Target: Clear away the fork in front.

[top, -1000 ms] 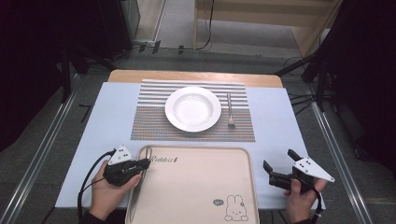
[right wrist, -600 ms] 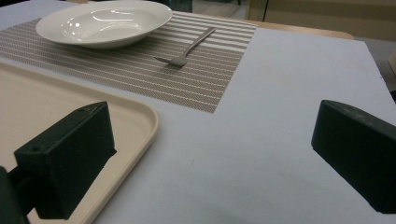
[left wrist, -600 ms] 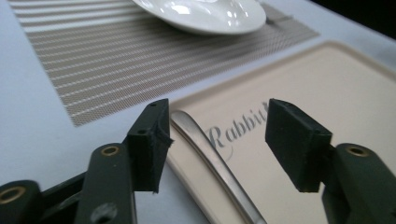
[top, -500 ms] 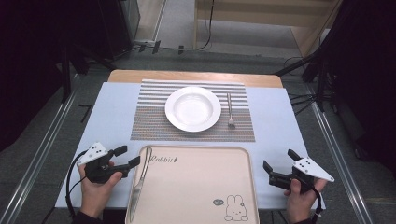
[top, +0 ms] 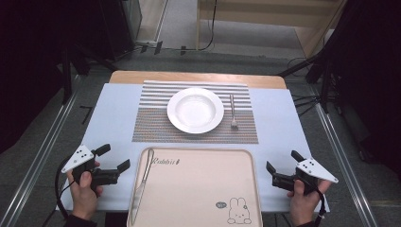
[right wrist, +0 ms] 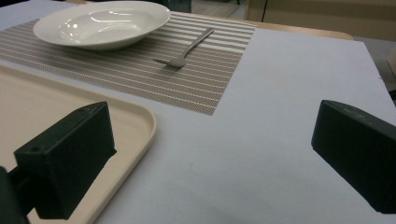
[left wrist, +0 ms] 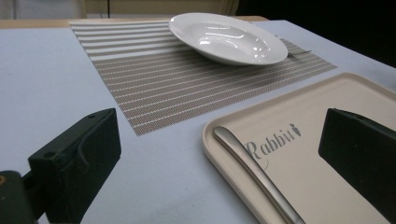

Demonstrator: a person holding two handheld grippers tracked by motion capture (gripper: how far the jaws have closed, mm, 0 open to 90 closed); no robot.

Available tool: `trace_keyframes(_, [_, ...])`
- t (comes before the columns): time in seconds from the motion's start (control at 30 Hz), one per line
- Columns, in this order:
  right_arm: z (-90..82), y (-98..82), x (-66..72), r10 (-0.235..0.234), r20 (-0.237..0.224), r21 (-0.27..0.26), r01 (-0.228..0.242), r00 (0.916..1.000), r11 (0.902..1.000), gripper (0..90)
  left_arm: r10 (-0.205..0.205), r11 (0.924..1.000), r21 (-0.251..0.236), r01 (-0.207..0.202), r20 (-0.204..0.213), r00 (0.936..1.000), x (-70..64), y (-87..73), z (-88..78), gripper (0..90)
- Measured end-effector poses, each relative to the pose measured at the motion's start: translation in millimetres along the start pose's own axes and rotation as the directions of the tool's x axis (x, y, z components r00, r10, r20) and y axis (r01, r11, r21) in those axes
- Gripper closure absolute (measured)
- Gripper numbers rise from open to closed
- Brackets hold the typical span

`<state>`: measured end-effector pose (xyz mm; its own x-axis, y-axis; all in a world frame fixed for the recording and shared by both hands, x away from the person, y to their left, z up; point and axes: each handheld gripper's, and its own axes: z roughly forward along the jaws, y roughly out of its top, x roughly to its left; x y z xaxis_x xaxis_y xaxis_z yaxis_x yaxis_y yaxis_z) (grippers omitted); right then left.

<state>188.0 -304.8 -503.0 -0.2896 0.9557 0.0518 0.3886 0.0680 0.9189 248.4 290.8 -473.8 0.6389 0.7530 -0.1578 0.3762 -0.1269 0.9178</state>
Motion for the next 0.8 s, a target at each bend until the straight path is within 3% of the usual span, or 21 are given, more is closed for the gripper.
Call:
trace_keyframes(0.17, [2.4, 8.0, 0.9, 0.011, -0.021, -0.004, -0.011, 0.9997, 0.9999, 0.0, 0.009, 0.9993, -0.036, -0.010, -0.010, 0.9999, 6.1, -2.1, -6.2, 0.0])
trace_keyframes(0.53, [14.0, 34.1, 7.3, -0.037, -0.082, -0.015, 0.036, 0.9960, 0.9992, 0.0, 0.027, 0.9995, -0.016, -0.028, -0.035, 0.9990, 15.4, -10.7, -9.0, 0.0])
trace_keyframes(0.8, [25.8, 55.2, 8.4, -0.059, -0.087, -0.016, 0.058, 0.9944, 0.9982, 0.0, 0.030, 0.9991, -0.026, -0.032, -0.057, 0.9979, 14.9, -13.9, -6.8, 0.0])
